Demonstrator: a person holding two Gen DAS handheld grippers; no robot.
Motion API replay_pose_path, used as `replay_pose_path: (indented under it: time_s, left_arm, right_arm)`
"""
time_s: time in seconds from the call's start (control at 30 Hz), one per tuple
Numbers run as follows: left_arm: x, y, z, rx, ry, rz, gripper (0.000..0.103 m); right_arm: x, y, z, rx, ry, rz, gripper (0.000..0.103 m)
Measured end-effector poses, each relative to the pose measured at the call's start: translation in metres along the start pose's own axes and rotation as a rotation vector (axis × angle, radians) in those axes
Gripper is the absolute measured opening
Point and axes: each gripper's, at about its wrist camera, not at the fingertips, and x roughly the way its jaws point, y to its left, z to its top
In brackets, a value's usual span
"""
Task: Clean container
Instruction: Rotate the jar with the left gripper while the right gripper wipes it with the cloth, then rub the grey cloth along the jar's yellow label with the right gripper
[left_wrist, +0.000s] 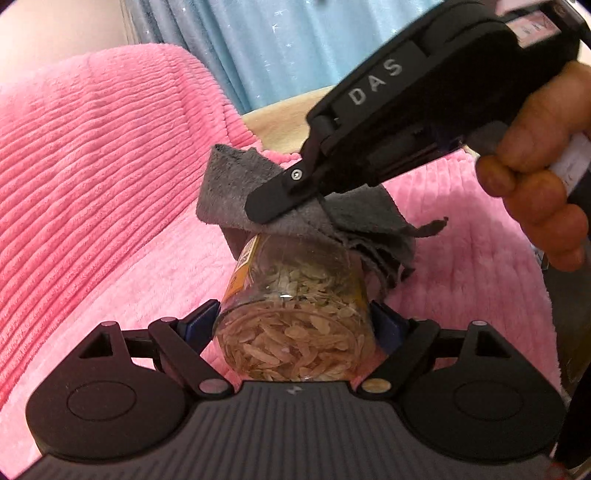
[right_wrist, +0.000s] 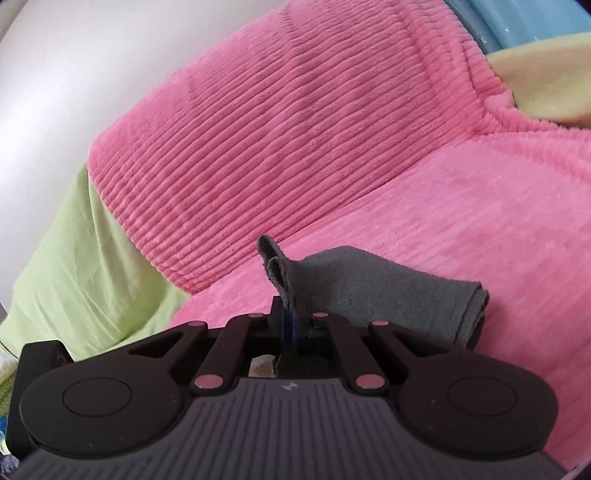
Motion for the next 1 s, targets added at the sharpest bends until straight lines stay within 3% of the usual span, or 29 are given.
replay_pose_path:
  time_s: [0.13,0.2,0.3,0.4,0.5,0.63,0.73,0.8,0.9,1.0]
  left_arm:
    - [-0.002,0.025,-0.002,-0.224,0.009,-0.101,0.087]
    - [-0.002,0.031,-0.004,-0.274,0.013,-0.127,0.087]
    - [-0.001,0.028,-0.002,-0.240,0.009,-0.116,0.086]
    - [-0.002,0.019,-0.001,-0.164,0.005,-0.084,0.086]
    - [0.000,0.012,0.001,-0.079,0.003,-0.050,0.085]
    - [0.000,0.003,0.004,-0.014,-0.003,-0.027,0.085]
    - [0.003,0.000,0.004,0.013,-0.007,-0.016,0.085]
    - [0.006,-0.001,0.006,0.024,-0.008,-0.014,0.085]
    - [0.004,0.001,0.004,0.001,-0.001,-0.020,0.085]
    - [0.009,0.018,0.003,-0.158,0.024,-0.084,0.087]
  right_arm:
    - [0.000,0.003,-0.001,-0.016,0.003,-0.005,0.001]
    - [-0.001,0.001,-0.001,-0.002,0.001,0.000,0.001]
    - [-0.002,0.004,-0.002,-0.010,0.011,0.004,0.001]
    - [-0.002,0.020,-0.009,-0.082,0.084,0.097,0.002]
    - [-0.002,0.034,-0.016,-0.137,0.118,0.129,0.002]
    - [0.000,0.027,-0.010,-0.129,0.082,0.074,0.001]
    - [-0.002,0.011,-0.004,-0.053,0.018,-0.004,0.001]
    - [-0.005,0.007,-0.005,-0.017,0.007,-0.004,0.001]
    - [-0.006,0.014,-0.007,-0.070,0.012,-0.017,0.001]
    - [-0.004,0.013,-0.007,-0.078,0.015,-0.017,0.001]
